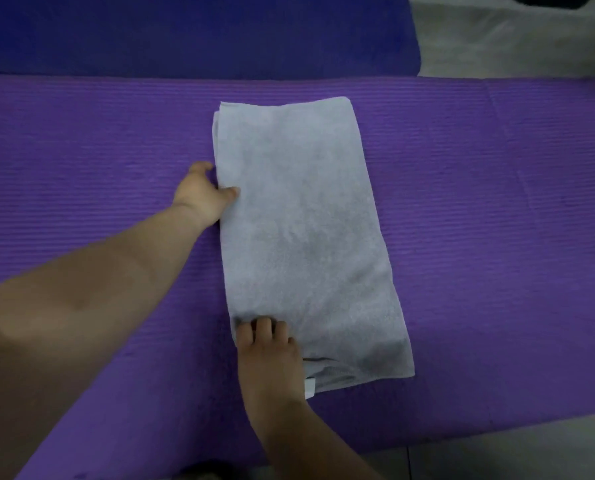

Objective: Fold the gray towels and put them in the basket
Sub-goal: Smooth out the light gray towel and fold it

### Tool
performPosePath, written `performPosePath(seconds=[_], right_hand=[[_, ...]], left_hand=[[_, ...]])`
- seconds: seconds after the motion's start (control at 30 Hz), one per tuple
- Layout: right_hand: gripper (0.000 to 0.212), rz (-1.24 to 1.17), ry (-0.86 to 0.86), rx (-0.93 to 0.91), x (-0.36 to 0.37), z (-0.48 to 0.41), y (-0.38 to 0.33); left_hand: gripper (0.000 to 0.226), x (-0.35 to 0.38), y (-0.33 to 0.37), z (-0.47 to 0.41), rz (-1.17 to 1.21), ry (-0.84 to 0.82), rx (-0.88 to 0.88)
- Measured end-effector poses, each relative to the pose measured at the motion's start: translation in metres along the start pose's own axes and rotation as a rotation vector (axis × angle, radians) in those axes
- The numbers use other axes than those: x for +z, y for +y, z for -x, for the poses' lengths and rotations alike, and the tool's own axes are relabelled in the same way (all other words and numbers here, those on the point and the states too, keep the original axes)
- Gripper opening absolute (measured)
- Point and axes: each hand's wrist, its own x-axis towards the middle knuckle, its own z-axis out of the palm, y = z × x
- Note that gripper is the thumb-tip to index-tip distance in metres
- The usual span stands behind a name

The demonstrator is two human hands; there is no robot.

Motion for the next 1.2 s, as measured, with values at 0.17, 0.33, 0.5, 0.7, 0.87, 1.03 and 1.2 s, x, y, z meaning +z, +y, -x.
performPosePath(seconds=[0.17,0.33,0.5,0.7,0.87,1.03,1.2], right_hand=[[0.052,-0.161,-0.156,0.010,-0.020,-0.005,0.014],[0.033,-0.839,-0.217,0.307,-0.033,0.004,0.054],[0.027,-1.226,-0.189,0.470,-0.056,0.013,0.100],[0.021,-1.383,0.049,0.638,-0.059,0.023,0.139],[0.023,-1.246,0.110,0.687,-0.050,0.022,0.153],[0.021,-0.948,0.104,0.685,-0.047,0.028,0.157],[0.034,-0.556,0.038,0.650,-0.048,0.023,0.171]], left_hand=[[0.058,0.008,0.007,-0.006,0.171,0.034,-0.010],[0.057,0.012,0.028,0.000,0.311,0.015,0.155],[0.054,0.040,0.084,0.011,0.035,0.044,0.416],[0.050,0.098,0.118,0.010,-0.417,-0.066,0.536],[0.054,0.109,0.087,0.008,-0.693,-0.296,0.619],[0.057,0.085,0.065,0.025,-0.537,-0.187,0.734],[0.057,0.078,0.001,0.066,-0.517,-0.205,1.053]])
